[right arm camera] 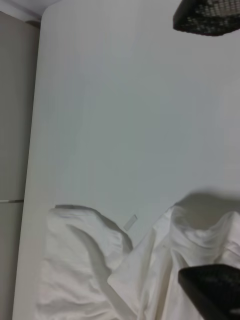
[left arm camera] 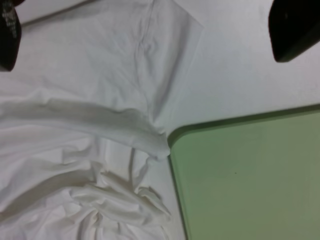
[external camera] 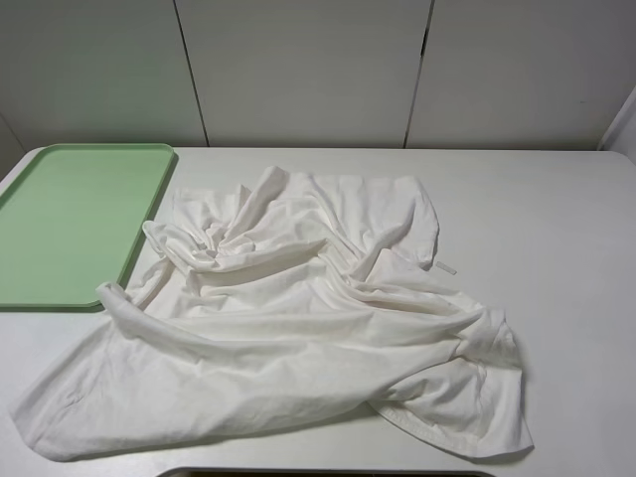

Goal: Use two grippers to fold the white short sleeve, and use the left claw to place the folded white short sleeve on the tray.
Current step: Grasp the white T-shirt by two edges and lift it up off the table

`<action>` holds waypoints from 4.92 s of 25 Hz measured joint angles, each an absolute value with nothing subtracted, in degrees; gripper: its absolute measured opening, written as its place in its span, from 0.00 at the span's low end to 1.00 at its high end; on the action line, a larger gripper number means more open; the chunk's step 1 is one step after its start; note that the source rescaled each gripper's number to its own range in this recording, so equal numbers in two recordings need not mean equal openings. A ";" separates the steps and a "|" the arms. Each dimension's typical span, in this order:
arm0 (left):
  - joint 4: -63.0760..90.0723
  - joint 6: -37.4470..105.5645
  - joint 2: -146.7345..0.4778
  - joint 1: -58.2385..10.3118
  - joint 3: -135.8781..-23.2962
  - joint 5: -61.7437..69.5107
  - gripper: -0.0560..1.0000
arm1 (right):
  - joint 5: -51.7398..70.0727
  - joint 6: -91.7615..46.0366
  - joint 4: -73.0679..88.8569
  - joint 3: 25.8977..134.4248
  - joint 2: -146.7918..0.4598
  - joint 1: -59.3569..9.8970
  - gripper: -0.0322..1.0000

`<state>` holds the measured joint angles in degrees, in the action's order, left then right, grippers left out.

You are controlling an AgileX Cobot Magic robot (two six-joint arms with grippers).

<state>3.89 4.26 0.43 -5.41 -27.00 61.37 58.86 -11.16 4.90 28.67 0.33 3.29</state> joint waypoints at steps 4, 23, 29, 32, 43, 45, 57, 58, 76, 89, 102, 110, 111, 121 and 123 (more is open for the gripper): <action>3.89 4.26 0.43 -5.41 -27.00 61.37 1.00 | 58.86 -11.16 4.90 28.67 0.33 3.29 1.00; 3.89 4.26 0.43 -5.41 -27.00 61.37 1.00 | 58.86 -11.16 4.90 28.67 0.33 3.29 1.00; 3.95 4.26 0.43 -5.41 -27.00 61.18 1.00 | 58.86 -11.16 4.90 28.67 0.33 3.29 1.00; 3.95 4.26 0.43 -5.41 -27.00 60.97 1.00 | 58.86 -11.16 4.90 28.67 0.33 3.29 1.00; 3.90 4.26 0.43 -5.41 -27.00 60.93 1.00 | 58.86 -11.11 4.90 28.67 0.33 2.68 1.00; 3.90 4.26 0.43 -5.41 -27.00 60.87 1.00 | 58.86 -11.11 4.90 28.67 0.33 1.32 1.00; 3.12 4.26 0.43 -5.41 -27.00 60.62 1.00 | 58.86 -11.04 4.90 28.67 0.33 -4.66 1.00; 3.28 4.26 0.43 -5.41 -27.00 60.62 1.00 | 58.86 -10.77 4.90 28.67 0.33 -4.66 1.00; 17.48 22.45 -26.27 -7.59 -43.87 62.83 0.99 | 58.78 -21.06 11.00 36.54 -20.98 -11.11 1.00; 25.66 33.55 -52.24 -7.59 -48.37 60.54 0.98 | 55.52 -35.67 12.80 45.20 -52.52 -19.76 1.00; 26.00 35.34 -57.52 -7.59 -48.37 59.74 0.98 | 49.53 -40.65 8.50 45.20 -74.79 -26.16 1.00; 25.56 35.38 -57.52 -7.59 -48.37 61.77 0.98 | 47.31 -43.47 4.62 45.20 -83.81 -26.16 1.00; 25.56 35.38 -57.52 -7.59 -48.37 61.83 0.98 | 47.31 -43.52 3.38 45.20 -85.13 -26.16 1.00; 25.56 35.38 -57.52 -7.59 -48.37 61.89 0.98 | 44.55 -43.66 -0.31 45.21 -95.25 -26.16 1.00; 25.56 35.38 -57.52 -7.59 -48.37 61.89 0.98 | 44.50 -43.66 -0.43 45.21 -96.11 -26.16 1.00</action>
